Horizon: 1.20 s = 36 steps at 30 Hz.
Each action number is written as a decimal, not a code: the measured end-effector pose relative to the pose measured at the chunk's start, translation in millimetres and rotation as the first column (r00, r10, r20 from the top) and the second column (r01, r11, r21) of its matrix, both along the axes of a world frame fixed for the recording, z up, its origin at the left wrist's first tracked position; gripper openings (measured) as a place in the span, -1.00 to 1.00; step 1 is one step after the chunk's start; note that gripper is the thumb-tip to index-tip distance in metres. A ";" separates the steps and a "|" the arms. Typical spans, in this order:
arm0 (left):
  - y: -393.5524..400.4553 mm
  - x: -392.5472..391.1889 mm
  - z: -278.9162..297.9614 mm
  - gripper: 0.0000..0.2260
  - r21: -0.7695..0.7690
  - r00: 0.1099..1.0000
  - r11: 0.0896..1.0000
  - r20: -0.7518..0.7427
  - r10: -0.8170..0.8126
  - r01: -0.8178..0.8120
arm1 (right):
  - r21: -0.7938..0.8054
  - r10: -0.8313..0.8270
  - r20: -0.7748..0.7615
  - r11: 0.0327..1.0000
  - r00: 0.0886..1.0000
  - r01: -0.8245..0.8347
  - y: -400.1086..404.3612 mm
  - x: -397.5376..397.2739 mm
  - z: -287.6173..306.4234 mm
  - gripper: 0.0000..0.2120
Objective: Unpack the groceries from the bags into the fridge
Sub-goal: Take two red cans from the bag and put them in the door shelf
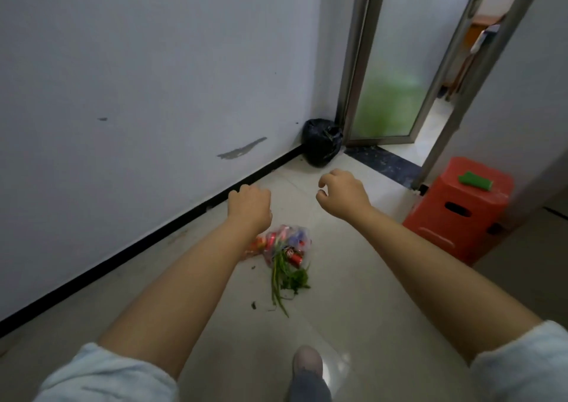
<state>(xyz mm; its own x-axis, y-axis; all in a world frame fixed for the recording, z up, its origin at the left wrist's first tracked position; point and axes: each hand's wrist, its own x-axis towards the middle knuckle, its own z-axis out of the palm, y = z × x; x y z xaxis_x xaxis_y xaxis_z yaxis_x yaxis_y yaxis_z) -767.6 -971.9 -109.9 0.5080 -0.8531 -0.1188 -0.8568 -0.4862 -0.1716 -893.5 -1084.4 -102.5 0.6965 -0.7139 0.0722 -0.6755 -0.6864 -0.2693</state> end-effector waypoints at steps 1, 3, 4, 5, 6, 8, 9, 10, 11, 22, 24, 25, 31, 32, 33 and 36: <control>-8.8 16.7 -5.2 -0.72 0.011 1.000 1.000 -0.007 0.020 -0.020 | 0.017 0.014 -0.003 1.000 1.000 -0.014 -10.5 17.6 -6.8 -0.70; -28.6 50.1 -11.7 -0.72 0.022 0.998 0.998 -0.029 0.059 -0.058 | 0.065 0.028 -0.006 0.998 1.000 -0.028 -33.3 51.8 -17.0 -0.71; -38.5 66.2 -14.2 -0.72 0.028 0.997 0.997 -0.042 0.072 -0.071 | 0.085 0.033 -0.014 0.996 0.999 -0.031 -44.8 68.0 -21.4 -0.71; -47.9 82.3 -17.8 -0.72 0.035 0.995 0.996 -0.053 0.082 -0.080 | 0.102 0.040 -0.031 0.994 0.999 -0.036 -56.4 83.4 -26.5 -0.71; -56.4 98.8 -22.4 -0.72 0.043 0.994 0.995 -0.065 0.092 -0.090 | 0.115 0.048 -0.049 0.992 0.998 -0.042 -67.5 99.0 -31.7 -0.72; -68.7 130.5 -35.1 -0.71 0.065 0.988 0.991 -0.098 0.122 -0.116 | 0.150 0.053 -0.072 0.988 0.996 -0.042 -87.1 129.6 -43.0 -0.72; -72.6 145.5 -42.3 -0.71 0.085 0.985 0.989 -0.113 0.134 -0.124 | 0.173 0.052 -0.081 0.984 0.995 -0.037 -95.2 144.6 -50.0 -0.72; -75.4 160.2 -51.1 -0.71 0.108 0.982 0.986 -0.122 0.142 -0.129 | 0.193 0.054 -0.093 0.980 0.994 -0.035 -101.8 158.7 -58.2 -0.72; -77.9 175.1 -61.1 -0.70 0.132 0.980 0.982 -0.129 0.149 -0.132 | 0.214 0.058 -0.112 0.976 0.992 -0.033 -107.7 172.3 -68.2 -0.72; -158.5 328.4 -195.8 -0.69 0.335 0.967 0.938 -0.255 0.001 0.087 | 0.455 -0.161 -0.331 0.836 0.930 0.306 -144.1 259.4 -220.3 -0.71; -180.4 339.5 -223.7 -0.69 0.328 0.962 0.934 -0.270 -0.049 0.139 | 0.513 -0.213 -0.347 0.772 0.913 0.375 -148.0 265.0 -250.8 -0.73; -191.3 342.4 -238.6 -0.70 0.322 0.956 0.931 -0.284 -0.076 0.170 | 0.535 -0.234 -0.352 0.744 0.906 0.400 -150.9 267.3 -268.1 -0.73; -240.9 337.7 -408.0 -0.72 0.296 0.914 0.934 -0.399 -0.070 0.201 | 0.635 -0.331 -0.333 0.614 0.883 0.469 -174.0 275.8 -418.4 -0.78; -244.9 330.4 -443.2 -0.71 0.328 0.908 0.920 -0.413 -0.064 0.213 | 0.644 -0.352 -0.321 0.600 0.879 0.475 -175.6 275.2 -447.3 -0.79; -247.9 321.6 -477.6 -0.69 0.344 0.903 0.907 -0.421 -0.083 0.244 | 0.647 -0.382 -0.305 0.589 0.872 0.484 -177.8 273.4 -475.3 -0.80; -257.3 297.3 -570.6 -0.70 0.352 0.894 0.894 -0.436 -0.107 0.278 | 0.598 -0.503 -0.240 0.598 0.831 0.534 -191.7 261.1 -553.1 -0.80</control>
<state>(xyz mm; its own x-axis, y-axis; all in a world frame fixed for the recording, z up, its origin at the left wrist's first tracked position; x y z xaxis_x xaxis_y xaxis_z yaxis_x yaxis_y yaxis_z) -470.2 -1229.1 -680.4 0.1746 -0.7650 -0.6199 -0.9615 -0.2681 0.0601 -632.4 -1276.1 -655.6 0.1857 -0.8218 -0.5386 -0.8855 0.0976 -0.4542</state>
